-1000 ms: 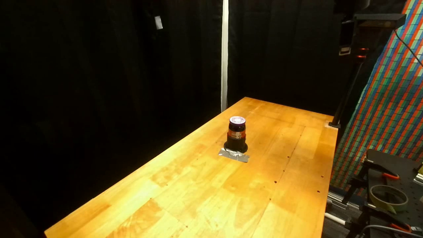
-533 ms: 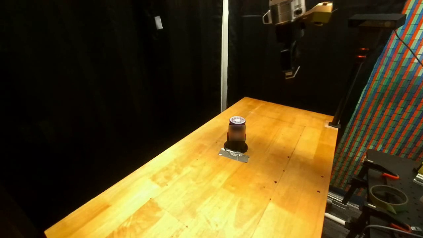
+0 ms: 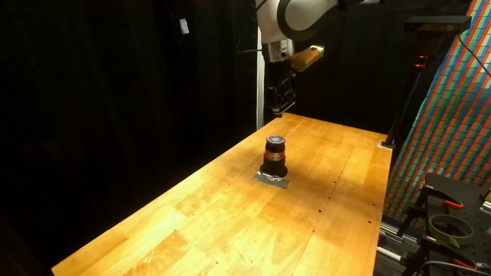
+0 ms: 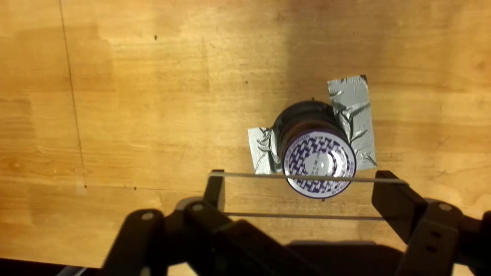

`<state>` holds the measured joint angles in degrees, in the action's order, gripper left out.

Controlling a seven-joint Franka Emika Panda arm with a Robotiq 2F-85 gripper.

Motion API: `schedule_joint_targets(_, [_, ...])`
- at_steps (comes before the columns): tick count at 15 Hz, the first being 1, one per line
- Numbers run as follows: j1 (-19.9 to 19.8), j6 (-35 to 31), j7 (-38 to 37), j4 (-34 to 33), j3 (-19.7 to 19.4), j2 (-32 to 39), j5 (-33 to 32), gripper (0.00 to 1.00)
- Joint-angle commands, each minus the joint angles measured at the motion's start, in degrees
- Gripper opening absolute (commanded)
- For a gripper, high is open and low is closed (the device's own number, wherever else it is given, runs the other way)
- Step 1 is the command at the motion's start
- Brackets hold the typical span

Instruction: Put the rubber band around the brown cup

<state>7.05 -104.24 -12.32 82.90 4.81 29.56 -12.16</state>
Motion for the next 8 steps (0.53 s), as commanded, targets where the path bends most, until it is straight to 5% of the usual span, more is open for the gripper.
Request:
schedule_joint_targets(1, [1.55,-0.86,-0.95,-10.81,-2.13,8.68,1.12,1.0])
schedule_joint_targets(8, [1.27,-2.95,-0.05,-15.06,-3.04,15.43,2.95,1.0])
